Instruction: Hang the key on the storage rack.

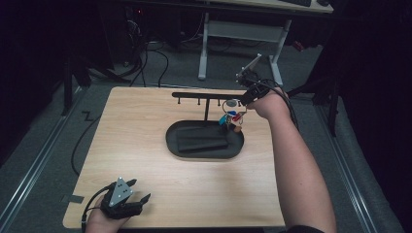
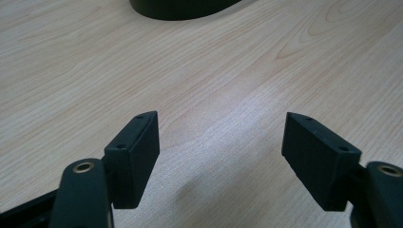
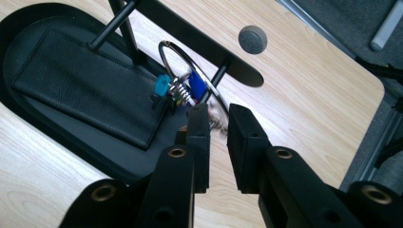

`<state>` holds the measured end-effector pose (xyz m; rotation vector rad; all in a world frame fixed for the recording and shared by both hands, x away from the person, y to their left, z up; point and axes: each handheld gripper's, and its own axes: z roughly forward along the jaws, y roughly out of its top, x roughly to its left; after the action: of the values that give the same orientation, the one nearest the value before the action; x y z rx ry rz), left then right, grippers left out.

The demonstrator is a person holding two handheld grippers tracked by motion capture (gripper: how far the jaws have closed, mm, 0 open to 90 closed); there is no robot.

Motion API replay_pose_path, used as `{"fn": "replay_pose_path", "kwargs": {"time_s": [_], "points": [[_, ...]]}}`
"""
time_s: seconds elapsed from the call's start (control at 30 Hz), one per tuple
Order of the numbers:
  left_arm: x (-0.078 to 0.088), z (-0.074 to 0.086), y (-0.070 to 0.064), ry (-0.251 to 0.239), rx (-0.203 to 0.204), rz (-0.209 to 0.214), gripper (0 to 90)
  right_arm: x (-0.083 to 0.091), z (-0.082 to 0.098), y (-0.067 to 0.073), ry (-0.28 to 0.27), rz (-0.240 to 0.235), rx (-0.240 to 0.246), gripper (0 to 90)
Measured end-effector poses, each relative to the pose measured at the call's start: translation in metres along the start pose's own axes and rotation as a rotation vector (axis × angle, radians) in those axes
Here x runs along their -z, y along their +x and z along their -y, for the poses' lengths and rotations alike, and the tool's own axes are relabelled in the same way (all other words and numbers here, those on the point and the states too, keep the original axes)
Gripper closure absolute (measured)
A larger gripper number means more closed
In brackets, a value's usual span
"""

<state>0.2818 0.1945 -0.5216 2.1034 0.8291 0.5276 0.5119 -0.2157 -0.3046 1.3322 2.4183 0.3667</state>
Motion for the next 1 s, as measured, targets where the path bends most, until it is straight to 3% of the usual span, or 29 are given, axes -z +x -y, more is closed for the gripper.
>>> {"fn": "replay_pose_path", "kwargs": {"time_s": [0.17, 0.37, 0.43, 0.57, 0.77, 1.0], "points": [[-0.001, -0.001, 0.000, 0.002, -0.003, 0.001, 29.2, 0.009, 0.015, 0.004, -0.039, -0.009, -0.015, 72.3], [-0.002, -0.002, -0.002, -0.002, -0.013, 0.008, 28.8, 0.007, 0.046, 0.010, -0.099, -0.044, -0.063, 58.3], [-0.003, -0.002, -0.003, -0.002, -0.016, 0.008, 28.8, 0.005, 0.057, 0.014, -0.117, -0.050, -0.056, 53.9], [-0.002, -0.002, -0.004, 0.000, -0.017, 0.009, 28.8, 0.000, 0.078, 0.022, -0.141, -0.068, -0.039, 49.9], [-0.003, -0.002, -0.004, -0.002, -0.016, 0.015, 28.8, -0.009, 0.112, 0.034, -0.227, -0.086, -0.074, 44.5], [-0.004, -0.002, -0.005, 0.001, -0.020, 0.022, 28.8, -0.026, 0.152, 0.044, -0.287, -0.078, -0.113, 41.8]]}}
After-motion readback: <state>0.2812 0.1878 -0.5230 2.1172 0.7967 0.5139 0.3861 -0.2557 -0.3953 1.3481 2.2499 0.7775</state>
